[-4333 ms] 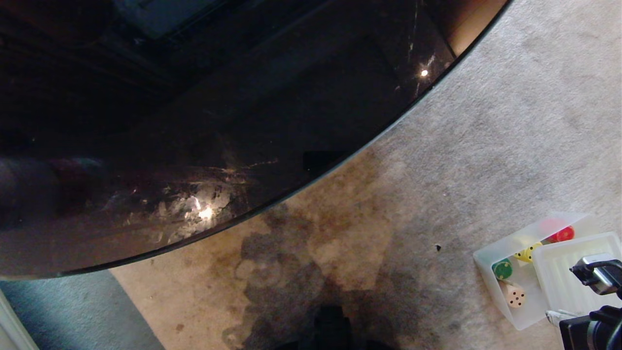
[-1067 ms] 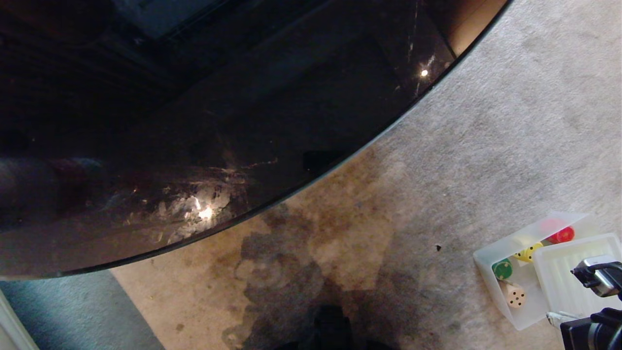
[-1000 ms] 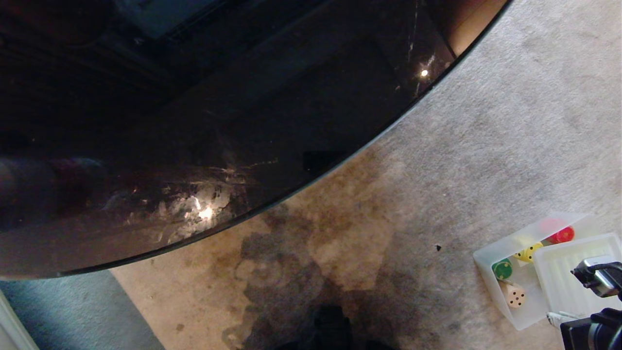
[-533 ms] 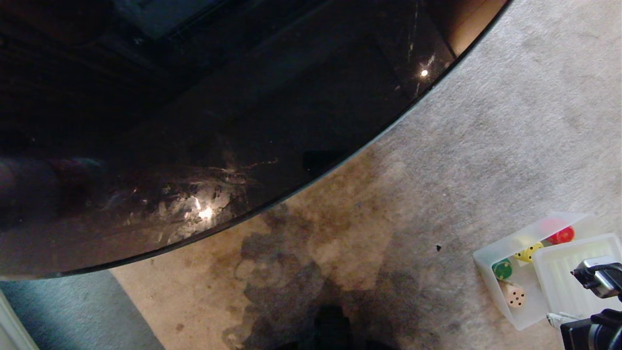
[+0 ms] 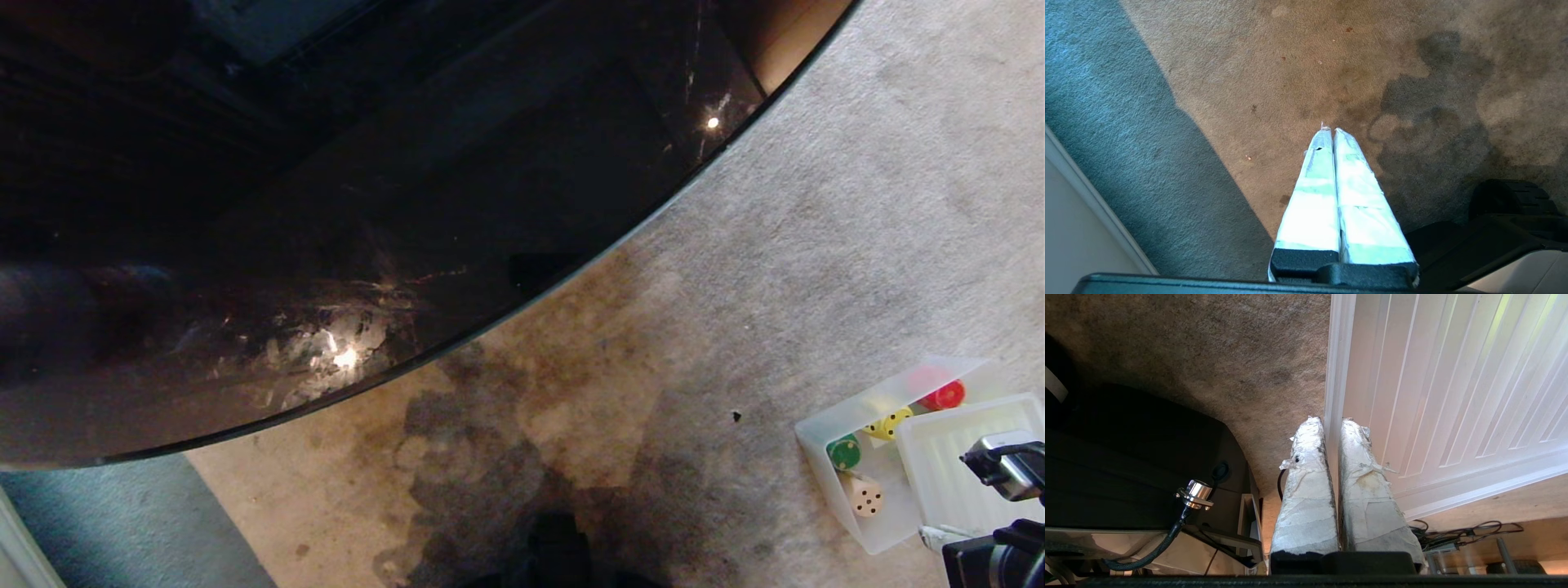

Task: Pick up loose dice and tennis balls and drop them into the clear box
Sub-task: Close the lid

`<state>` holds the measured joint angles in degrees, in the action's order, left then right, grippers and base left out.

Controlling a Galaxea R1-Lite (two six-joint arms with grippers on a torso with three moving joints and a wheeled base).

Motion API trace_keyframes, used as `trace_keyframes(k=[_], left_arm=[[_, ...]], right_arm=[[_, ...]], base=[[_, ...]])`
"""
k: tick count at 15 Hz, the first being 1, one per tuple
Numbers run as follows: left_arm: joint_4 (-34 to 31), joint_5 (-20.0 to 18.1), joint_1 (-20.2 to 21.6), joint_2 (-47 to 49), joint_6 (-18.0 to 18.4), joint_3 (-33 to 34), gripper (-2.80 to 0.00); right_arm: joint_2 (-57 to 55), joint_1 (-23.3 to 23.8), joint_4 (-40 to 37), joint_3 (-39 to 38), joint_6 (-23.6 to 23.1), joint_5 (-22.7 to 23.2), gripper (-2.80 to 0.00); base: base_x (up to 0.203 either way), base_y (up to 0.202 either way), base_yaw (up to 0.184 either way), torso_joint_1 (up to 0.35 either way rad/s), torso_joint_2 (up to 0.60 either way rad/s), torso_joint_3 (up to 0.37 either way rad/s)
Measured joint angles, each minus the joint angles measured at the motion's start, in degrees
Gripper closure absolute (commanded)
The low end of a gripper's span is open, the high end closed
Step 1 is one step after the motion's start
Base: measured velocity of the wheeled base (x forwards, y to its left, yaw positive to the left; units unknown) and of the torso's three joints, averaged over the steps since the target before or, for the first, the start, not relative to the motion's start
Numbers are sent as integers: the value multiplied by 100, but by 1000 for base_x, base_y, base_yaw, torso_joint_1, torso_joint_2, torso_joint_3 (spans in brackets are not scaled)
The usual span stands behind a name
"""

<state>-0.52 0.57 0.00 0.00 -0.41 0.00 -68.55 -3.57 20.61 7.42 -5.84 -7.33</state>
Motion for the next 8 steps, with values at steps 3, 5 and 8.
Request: trace_keyframes(k=[3,5,8], left_arm=[[0,1,0,0,9,0,0],[0,2,0,0,9,0,0],[0,0,0,0,11,0,0]], right_arm=[[11,-4,5,-14,1,-2,0],[17,-6,2,-20,0,0,0],[20,-6,7,-31,0,-2,0]], base=[[0,0,0,0,0,0],[0,0,0,0,0,0],[0,0,0,0,0,0]])
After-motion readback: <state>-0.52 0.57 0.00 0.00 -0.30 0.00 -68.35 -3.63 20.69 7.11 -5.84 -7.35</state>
